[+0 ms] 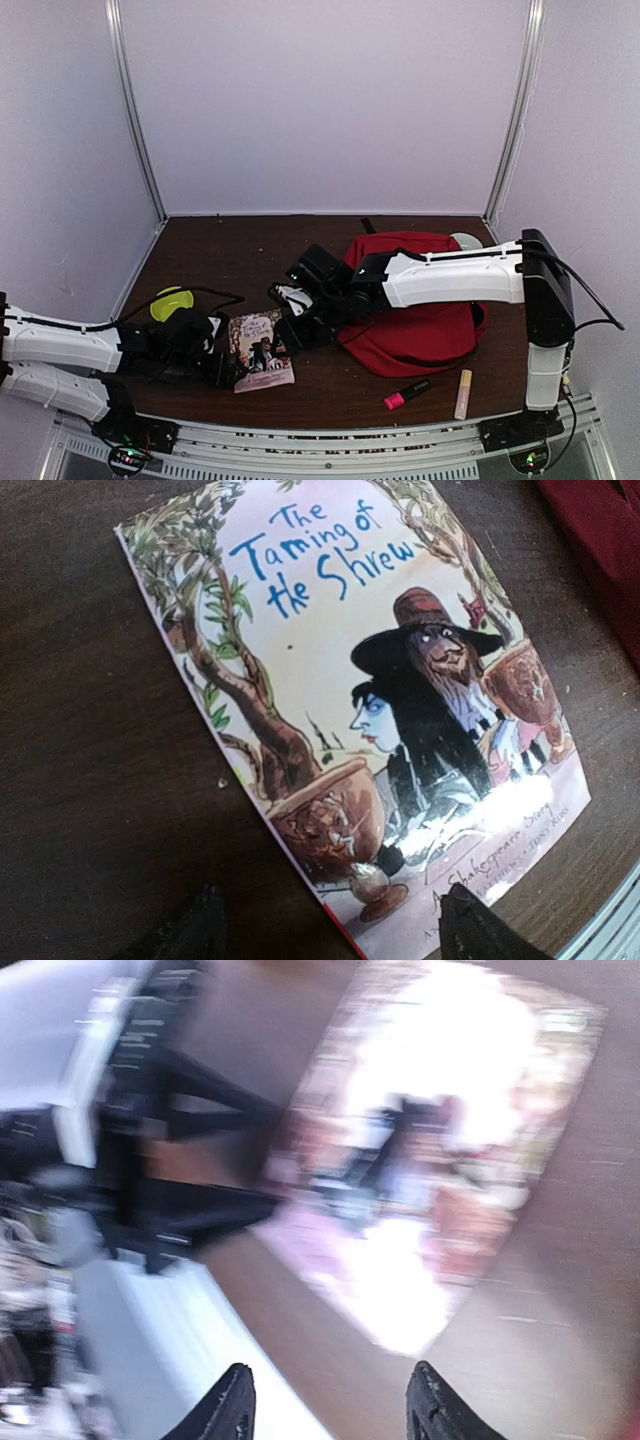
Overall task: Pack the student bag
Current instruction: Pick up the book from the center of the board.
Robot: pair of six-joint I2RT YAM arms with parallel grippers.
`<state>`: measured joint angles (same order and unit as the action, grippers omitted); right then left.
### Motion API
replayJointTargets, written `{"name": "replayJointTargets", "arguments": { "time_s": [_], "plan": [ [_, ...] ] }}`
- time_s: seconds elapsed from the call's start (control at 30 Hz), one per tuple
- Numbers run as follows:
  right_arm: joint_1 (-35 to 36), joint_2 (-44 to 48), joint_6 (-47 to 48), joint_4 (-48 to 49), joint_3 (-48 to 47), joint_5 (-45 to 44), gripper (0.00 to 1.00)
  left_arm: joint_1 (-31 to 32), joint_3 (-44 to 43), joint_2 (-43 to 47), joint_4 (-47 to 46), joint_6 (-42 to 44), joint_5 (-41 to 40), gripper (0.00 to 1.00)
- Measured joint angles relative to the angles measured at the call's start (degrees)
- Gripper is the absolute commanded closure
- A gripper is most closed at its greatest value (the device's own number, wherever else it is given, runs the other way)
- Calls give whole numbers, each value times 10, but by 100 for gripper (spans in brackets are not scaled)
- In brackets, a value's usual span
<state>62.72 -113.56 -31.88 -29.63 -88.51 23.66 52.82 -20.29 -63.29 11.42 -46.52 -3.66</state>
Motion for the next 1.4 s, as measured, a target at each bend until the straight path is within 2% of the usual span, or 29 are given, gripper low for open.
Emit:
{"name": "replayJointTargets", "arguments": {
  "time_s": [0.17, 0.4, 0.83, 1.0, 1.07, 1.13, 1.23, 1.4],
  "plan": [
    [3, -24, -111, 103, 30, 40, 42, 0, 12, 22, 7, -10, -2, 28],
    [-25, -42, -213, 129, 64, 40, 43, 0, 23, 33, -3, -19, -3, 29],
    [-28, -96, -314, 179, 43, 37, 33, 0, 31, 2, -76, -21, -5, 31],
    [-26, -112, -340, 167, 14, 30, 34, 0, 38, -5, -104, -26, -6, 32],
    [-24, -149, -344, 156, -41, 45, 38, 0, 42, -8, -117, -27, -8, 35],
    [-23, -185, -373, 187, -77, 74, 46, 0, 46, -16, -129, -28, -12, 41],
    [-21, -205, -466, 342, -32, 115, 52, -3, 51, -27, -151, -30, -20, 49],
    [-27, -203, -511, 444, 21, 131, 71, -9, 73, -40, -210, -39, -33, 56]
  ]
}}
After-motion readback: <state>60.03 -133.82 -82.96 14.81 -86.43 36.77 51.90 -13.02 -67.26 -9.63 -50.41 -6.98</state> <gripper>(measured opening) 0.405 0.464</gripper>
